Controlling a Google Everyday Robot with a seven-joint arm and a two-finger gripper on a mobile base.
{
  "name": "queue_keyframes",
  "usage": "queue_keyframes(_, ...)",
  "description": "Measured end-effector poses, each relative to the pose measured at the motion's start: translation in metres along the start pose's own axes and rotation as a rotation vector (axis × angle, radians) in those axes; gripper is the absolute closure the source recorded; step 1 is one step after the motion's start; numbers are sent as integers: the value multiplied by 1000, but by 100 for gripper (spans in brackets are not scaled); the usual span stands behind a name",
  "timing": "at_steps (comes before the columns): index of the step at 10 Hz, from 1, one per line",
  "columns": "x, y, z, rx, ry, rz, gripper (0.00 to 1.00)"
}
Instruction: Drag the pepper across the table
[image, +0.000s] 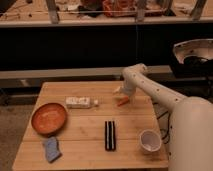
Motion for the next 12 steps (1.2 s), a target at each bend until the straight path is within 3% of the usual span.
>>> queue_keyframes(12, -4, -7, 15, -20, -22, -37, 20)
